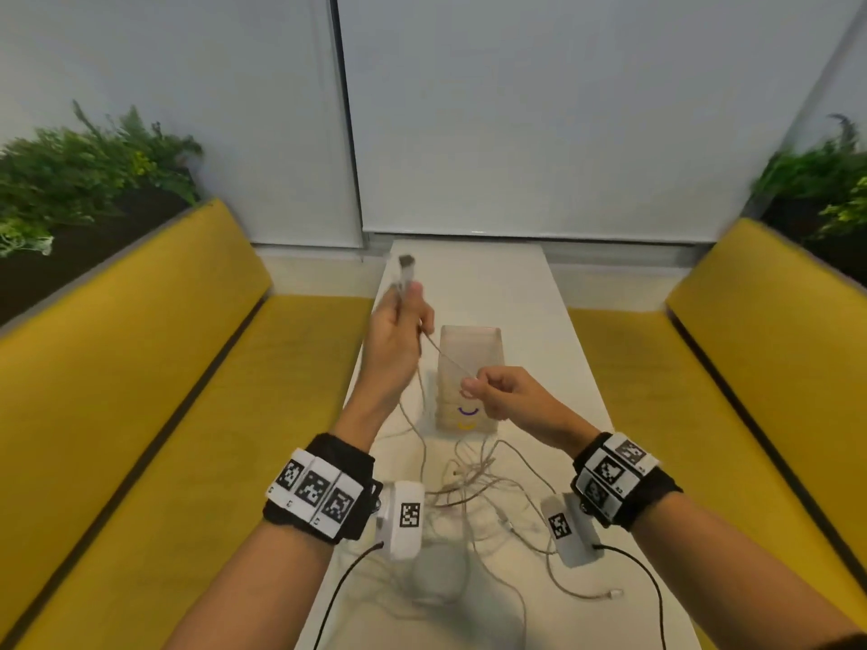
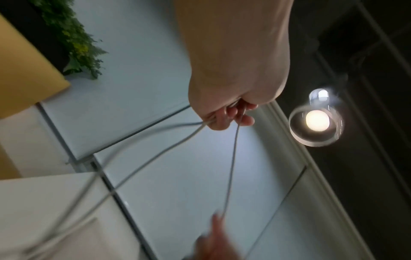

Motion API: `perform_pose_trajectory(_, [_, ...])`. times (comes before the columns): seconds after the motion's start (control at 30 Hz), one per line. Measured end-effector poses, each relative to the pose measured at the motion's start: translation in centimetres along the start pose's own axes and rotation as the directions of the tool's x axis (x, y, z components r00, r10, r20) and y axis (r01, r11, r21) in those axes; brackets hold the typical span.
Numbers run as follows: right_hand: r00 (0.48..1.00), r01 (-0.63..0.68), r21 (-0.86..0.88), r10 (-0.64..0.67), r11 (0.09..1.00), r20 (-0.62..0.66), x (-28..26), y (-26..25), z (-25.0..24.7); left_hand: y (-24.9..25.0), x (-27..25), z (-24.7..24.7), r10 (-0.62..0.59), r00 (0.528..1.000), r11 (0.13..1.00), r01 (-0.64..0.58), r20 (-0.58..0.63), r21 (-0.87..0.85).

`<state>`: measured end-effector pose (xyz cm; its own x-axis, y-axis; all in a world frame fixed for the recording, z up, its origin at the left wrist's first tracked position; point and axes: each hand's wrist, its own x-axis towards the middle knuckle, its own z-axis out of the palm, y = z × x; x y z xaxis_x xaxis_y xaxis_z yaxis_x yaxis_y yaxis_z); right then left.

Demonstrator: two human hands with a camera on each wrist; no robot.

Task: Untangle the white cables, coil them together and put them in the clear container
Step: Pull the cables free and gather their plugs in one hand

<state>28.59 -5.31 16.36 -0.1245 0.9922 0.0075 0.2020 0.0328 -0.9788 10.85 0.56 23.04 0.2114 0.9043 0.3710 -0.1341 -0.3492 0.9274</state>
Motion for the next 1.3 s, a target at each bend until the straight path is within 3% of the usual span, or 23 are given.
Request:
perform_pose_trajectory(0.13, [0.997,-0.076,-0.225,0.075,0.971,-0.014,0.4,2.7,-1.2,3.1,0.7,-1.1,0.065,0.993,0.975,-0.084,-0.097,-0.205])
perform_pose_trajectory(0.2, [0.995,-0.103,-0.301,0.104,0.948,-0.013,0.5,3.5,-1.6,3.9,0.7,-1.3,0.055,0.998,0.953,-0.058,-0.017,-0.298])
perform_pose_trajectory(0.23, [0.994,-0.109,-0.314,0.108,0.943,-0.02,0.6,3.7,-1.7,4.0,0.5,-1.3,0.039,0.998,0.964,-0.026,0.042,-0.266])
perform_pose_trajectory(0.33, [0.997,-0.082,-0.29,0.079,0.954,-0.02,1.0,2.3,-1.1,1.7,0.2,-0.5,-0.017,0.969,0.998,0.002,0.246,0.059])
perform_pose_trajectory(0.43, [0.999,0.014,-0.264,-0.002,0.964,0.046,1.1,-0.9,-0.3,-1.8,-0.4,0.3,-0.135,0.909,0.893,-0.062,0.395,0.446])
perform_pose_trajectory(0.53, [0.996,0.084,-0.352,-0.067,0.932,0.059,0.9,-2.5,-0.6,-3.3,-0.7,0.3,-0.207,0.912,0.835,-0.024,0.355,0.549])
perform_pose_trajectory(0.67, [0.987,0.15,-0.329,-0.123,0.932,0.103,0.7,-1.7,-1.1,-3.6,0.0,-0.4,-0.151,0.939,0.851,-0.036,0.308,0.525])
perform_pose_trajectory(0.77, [0.991,0.13,-0.331,-0.114,0.935,0.068,0.9,-0.3,-1.5,-2.5,0.5,-0.6,-0.059,0.976,0.9,-0.039,0.209,0.434])
perform_pose_trajectory(0.87, [0.998,0.056,-0.394,-0.037,0.917,0.057,0.3,1.7,-2.1,-0.7,1.1,-1.2,0.029,0.999,0.971,-0.032,0.015,0.238])
perform_pose_trajectory(1.1, [0.992,-0.097,-0.514,0.125,0.852,0.019,-0.9,6.2,-4.2,4.2,2.5,-3.9,0.133,0.942,0.987,-0.154,-0.308,-0.045])
perform_pose_trajectory(1.23, [0.985,-0.123,-0.567,0.169,0.814,0.029,-0.8,7.6,-5.3,4.7,2.5,-3.9,0.169,0.922,0.979,-0.197,-0.348,-0.047])
perform_pose_trajectory(1.3, [0.982,-0.112,-0.581,0.179,0.806,0.059,-0.8,7.4,-5.4,4.5,2.4,-3.7,0.173,0.928,0.985,-0.163,-0.33,0.059])
